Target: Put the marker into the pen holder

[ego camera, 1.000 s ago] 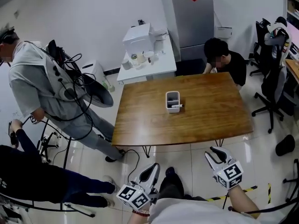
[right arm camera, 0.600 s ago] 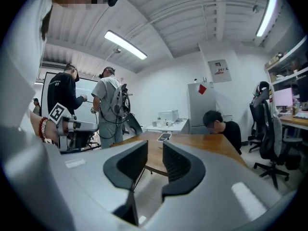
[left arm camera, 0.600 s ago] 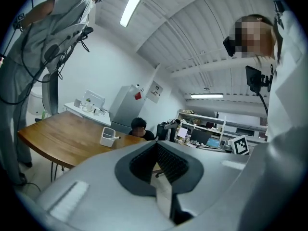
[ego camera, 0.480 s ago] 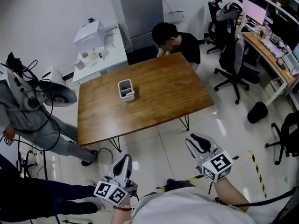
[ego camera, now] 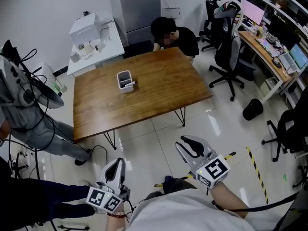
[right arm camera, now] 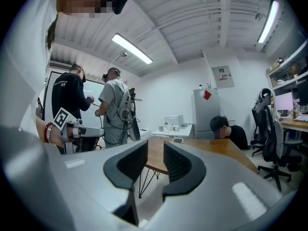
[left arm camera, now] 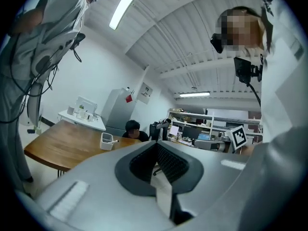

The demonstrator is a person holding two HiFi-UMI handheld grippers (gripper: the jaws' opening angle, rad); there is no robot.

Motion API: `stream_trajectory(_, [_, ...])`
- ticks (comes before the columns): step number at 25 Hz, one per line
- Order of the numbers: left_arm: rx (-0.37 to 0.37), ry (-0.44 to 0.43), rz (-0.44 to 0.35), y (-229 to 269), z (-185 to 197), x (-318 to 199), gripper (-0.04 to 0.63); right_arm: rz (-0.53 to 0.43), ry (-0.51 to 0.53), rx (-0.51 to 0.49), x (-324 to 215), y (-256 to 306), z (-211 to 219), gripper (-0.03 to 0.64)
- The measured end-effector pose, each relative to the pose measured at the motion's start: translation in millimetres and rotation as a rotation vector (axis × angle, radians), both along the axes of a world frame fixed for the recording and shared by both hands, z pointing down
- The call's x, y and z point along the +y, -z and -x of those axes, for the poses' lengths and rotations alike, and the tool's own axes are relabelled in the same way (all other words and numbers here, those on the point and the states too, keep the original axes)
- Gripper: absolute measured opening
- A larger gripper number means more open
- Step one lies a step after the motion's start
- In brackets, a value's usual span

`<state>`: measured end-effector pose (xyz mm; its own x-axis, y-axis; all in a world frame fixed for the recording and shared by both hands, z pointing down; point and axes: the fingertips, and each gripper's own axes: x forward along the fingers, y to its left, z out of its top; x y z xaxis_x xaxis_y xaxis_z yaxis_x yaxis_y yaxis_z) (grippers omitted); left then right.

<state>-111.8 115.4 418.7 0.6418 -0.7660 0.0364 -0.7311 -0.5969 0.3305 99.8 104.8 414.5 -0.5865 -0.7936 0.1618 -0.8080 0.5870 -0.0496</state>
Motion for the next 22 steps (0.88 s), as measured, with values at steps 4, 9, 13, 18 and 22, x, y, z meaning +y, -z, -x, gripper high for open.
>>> stream_trajectory(4, [-0.003, 0.006, -0.055, 14.9, 11.5, 24.9, -0.006, -0.042, 0.02, 0.006, 28.2, 13.5, 32.5, 0.086])
stream_trajectory(9, [0.007, -0.021, -0.064, 29.4, 13.0, 54.5, -0.006, -0.05, 0.038, 0.006, 56.8, 15.0, 59.2, 0.086])
stream_trajectory(13, [-0.005, -0.058, -0.063, 31.2, -1.5, 75.9, -0.006, -0.042, 0.053, 0.004, 76.4, 13.6, 66.5, 0.083])
stream_trajectory(18, [-0.002, -0.093, -0.077, 34.3, -17.0, 85.8, -0.006, -0.037, 0.047, -0.014, 84.5, 10.2, 65.7, 0.081])
stream_trajectory(22, [-0.013, -0.104, -0.057, 28.5, -16.6, 88.0, -0.006, -0.029, 0.04, -0.016, 83.6, 6.8, 67.9, 0.08])
